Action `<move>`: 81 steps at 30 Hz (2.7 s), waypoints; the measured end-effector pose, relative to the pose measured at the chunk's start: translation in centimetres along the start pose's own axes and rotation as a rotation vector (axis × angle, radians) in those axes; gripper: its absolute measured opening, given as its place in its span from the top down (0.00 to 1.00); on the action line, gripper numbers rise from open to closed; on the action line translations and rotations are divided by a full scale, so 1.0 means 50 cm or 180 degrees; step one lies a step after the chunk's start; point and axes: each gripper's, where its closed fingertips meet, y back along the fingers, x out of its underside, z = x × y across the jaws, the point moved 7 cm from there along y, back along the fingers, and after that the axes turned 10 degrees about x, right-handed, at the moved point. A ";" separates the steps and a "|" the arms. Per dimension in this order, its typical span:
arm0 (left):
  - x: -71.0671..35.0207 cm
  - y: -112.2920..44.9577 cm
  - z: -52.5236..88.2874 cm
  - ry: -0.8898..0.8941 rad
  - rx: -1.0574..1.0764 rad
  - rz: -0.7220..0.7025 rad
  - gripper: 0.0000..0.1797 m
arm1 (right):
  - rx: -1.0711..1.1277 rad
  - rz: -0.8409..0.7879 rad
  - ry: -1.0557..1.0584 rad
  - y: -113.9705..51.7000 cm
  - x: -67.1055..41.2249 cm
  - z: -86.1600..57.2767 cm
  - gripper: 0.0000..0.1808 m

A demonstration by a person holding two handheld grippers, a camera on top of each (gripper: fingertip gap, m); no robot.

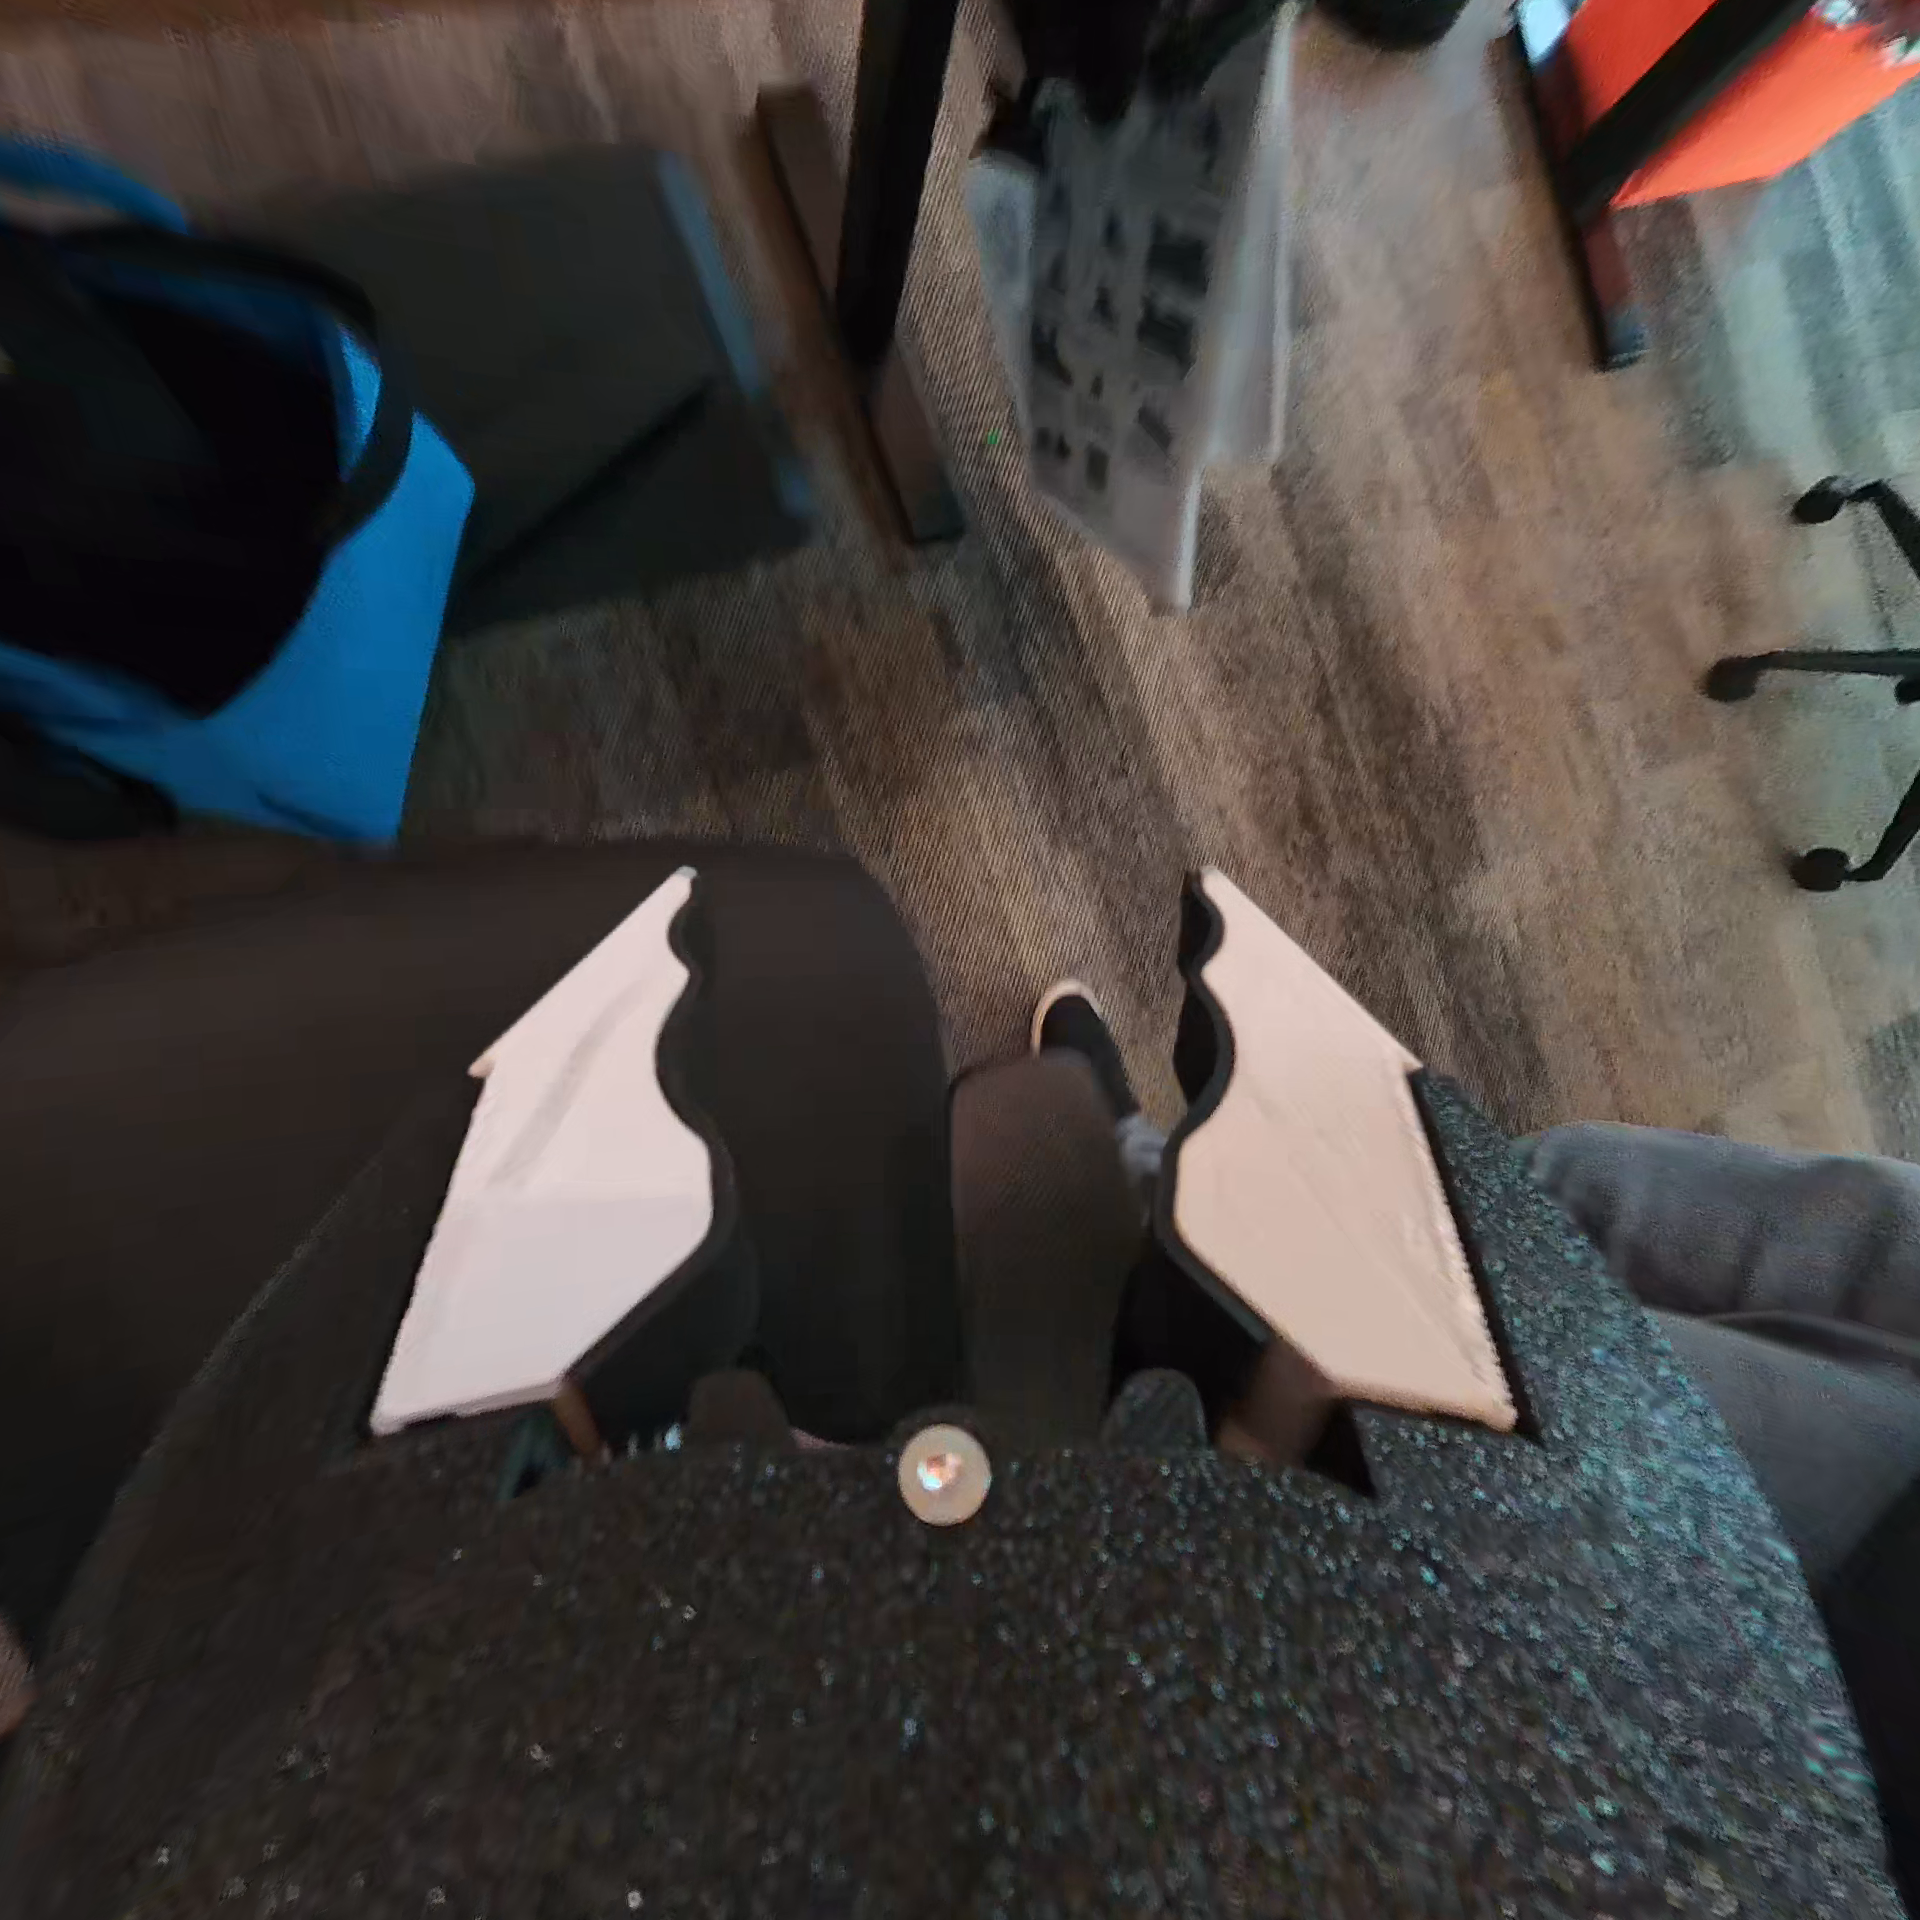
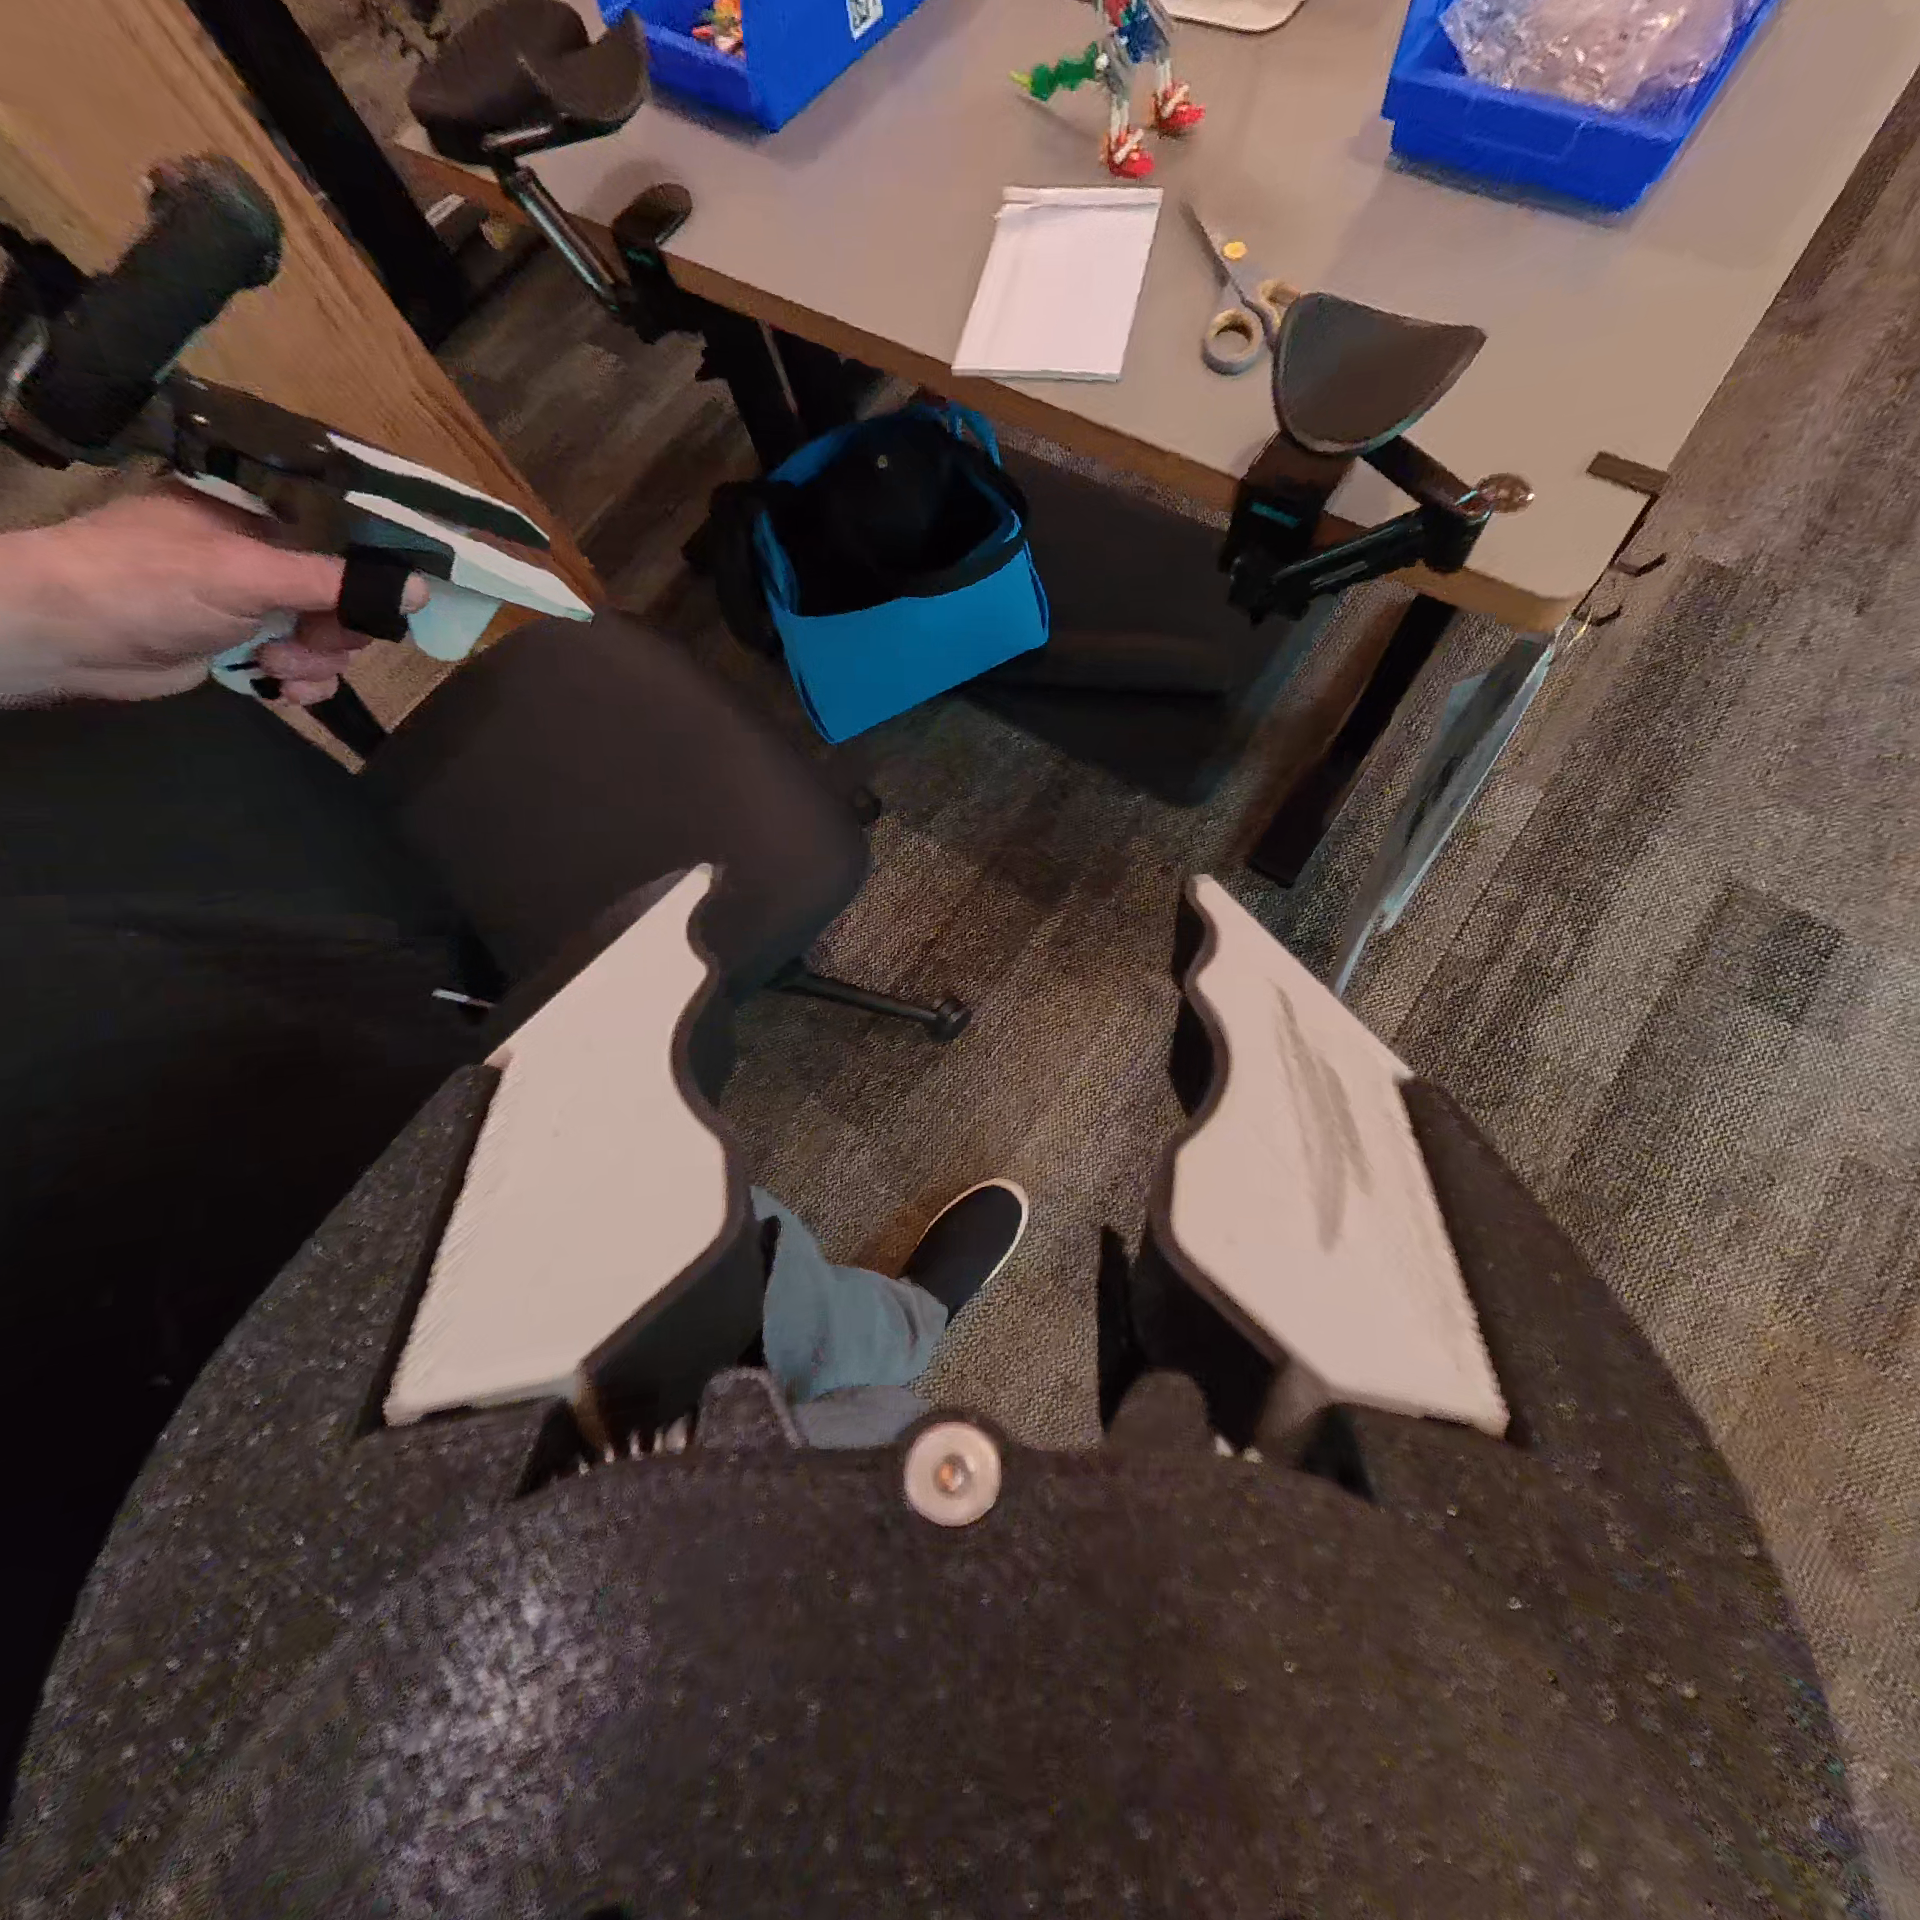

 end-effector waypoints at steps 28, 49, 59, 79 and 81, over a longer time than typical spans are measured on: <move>-0.779 -0.198 0.270 -0.0082 -0.0798 -0.0880 0.50 | -0.1637 -0.0182 0.1040 -0.963 -0.644 -0.210 0.41; -0.853 -0.495 0.753 -0.1314 -0.0005 -0.0054 0.58 | -0.1278 0.0456 0.1144 -1.558 -0.583 -0.081 0.43; -0.902 -0.546 0.795 -0.2154 0.0377 0.0278 0.72 | -0.1128 0.0329 0.1432 -1.622 -0.559 -0.067 0.43; -0.952 -0.587 0.858 -0.2012 0.0411 0.0424 0.95 | -0.1125 0.0271 0.1431 -1.726 -0.630 -0.051 0.50; -0.972 -0.592 0.881 -0.1974 0.0363 0.0396 0.95 | -0.1114 0.0264 0.1422 -1.752 -0.650 -0.051 0.50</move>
